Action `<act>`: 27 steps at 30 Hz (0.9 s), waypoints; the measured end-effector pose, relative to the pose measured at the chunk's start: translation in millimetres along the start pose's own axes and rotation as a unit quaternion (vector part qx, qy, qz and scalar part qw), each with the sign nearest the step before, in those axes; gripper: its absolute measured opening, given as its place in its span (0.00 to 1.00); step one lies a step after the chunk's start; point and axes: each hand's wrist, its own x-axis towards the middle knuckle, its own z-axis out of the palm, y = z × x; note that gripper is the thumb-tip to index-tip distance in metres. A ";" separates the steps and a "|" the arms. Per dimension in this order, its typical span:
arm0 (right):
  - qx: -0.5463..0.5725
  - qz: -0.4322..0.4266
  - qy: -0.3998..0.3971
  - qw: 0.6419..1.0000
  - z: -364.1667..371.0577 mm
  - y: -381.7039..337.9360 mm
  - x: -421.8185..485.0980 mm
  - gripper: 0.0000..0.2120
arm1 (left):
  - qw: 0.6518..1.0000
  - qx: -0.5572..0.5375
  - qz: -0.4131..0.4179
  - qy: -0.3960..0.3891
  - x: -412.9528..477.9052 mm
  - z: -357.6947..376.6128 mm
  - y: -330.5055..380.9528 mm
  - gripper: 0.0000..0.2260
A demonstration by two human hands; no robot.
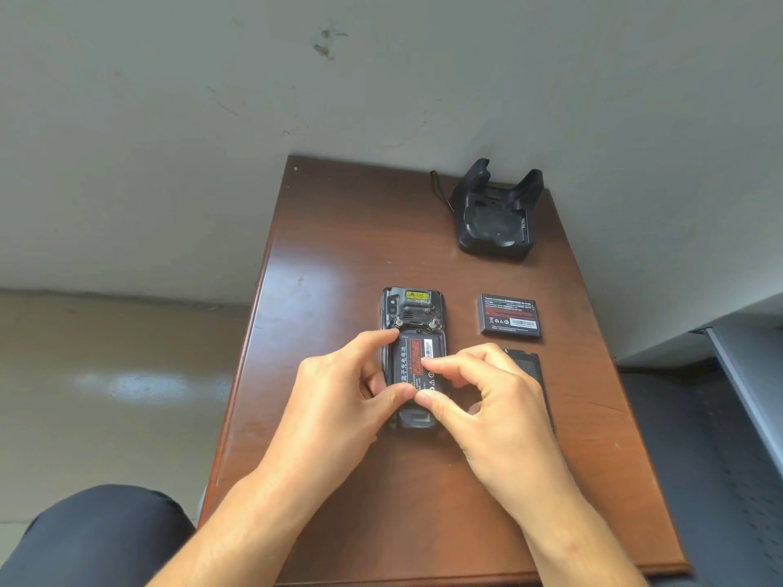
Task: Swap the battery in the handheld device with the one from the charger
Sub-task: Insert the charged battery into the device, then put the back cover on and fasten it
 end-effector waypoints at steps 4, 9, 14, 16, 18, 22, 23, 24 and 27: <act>-0.011 0.000 -0.002 1.000 -0.4 -1.3 -0.6 0.16 | 1.000 0.004 0.002 -0.002 0.4 0.0 0.5 0.24; -0.013 -0.005 0.003 1.000 -0.1 -4.5 -3.5 0.16 | 1.000 -0.001 0.003 -0.002 -0.8 -0.6 0.9 0.22; -0.027 -0.023 0.032 0.999 -8.4 -0.3 -3.9 0.14 | 1.000 -0.013 -0.008 -0.006 0.2 -2.2 0.5 0.21; -0.044 -0.015 0.063 0.997 -26.9 9.8 1.9 0.13 | 1.000 -0.021 -0.013 -0.005 1.8 -3.7 0.8 0.19; -0.075 0.019 0.072 0.994 -51.0 22.5 7.2 0.16 | 1.000 -0.025 -0.016 0.001 4.0 -6.4 0.1 0.17; -0.148 0.105 0.000 0.983 -78.1 43.0 8.2 0.28 | 1.000 -0.014 -0.020 0.007 7.8 -12.3 -1.0 0.17; -0.152 0.117 -0.026 0.981 -79.0 45.2 7.7 0.31 | 1.000 -0.013 -0.022 0.004 7.7 -13.0 -0.9 0.18; -0.154 0.125 -0.049 0.979 -79.2 46.5 7.4 0.33 | 1.000 -0.012 -0.024 0.000 7.3 -13.7 0.0 0.18; -0.158 0.133 -0.088 0.974 -79.7 48.3 10.8 0.35 | 1.000 -0.005 -0.027 -0.008 7.2 -14.3 1.6 0.18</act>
